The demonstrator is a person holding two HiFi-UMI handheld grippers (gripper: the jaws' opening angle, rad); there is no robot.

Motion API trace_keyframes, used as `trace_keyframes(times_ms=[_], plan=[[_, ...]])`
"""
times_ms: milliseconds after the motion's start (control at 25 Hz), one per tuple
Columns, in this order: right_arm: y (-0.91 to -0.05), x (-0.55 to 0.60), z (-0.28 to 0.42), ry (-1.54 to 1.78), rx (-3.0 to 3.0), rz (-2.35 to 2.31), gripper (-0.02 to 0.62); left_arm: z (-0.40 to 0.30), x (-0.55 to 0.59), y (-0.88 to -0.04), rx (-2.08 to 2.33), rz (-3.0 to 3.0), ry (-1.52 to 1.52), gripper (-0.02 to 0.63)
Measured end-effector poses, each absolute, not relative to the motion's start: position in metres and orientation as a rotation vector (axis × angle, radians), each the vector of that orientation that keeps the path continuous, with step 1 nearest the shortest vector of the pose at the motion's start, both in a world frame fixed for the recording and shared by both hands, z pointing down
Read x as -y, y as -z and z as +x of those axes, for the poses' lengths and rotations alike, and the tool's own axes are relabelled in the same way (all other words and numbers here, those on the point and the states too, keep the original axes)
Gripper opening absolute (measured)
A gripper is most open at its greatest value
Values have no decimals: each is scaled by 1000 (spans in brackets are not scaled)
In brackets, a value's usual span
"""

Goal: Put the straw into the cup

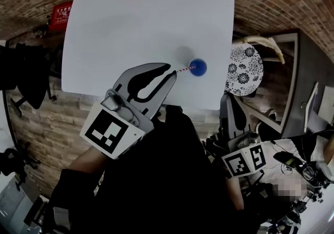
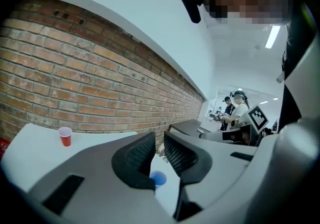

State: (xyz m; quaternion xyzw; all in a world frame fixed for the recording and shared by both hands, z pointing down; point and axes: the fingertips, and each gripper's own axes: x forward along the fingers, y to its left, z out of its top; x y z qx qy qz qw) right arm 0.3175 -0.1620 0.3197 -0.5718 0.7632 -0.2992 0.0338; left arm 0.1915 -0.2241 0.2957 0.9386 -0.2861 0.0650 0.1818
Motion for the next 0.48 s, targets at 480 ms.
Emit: trace_keyframes(times_ms=[480], plan=[[-286, 162, 302, 696, -2368, -1788, 28, 180, 231, -283, 739, 2667, -129, 40]])
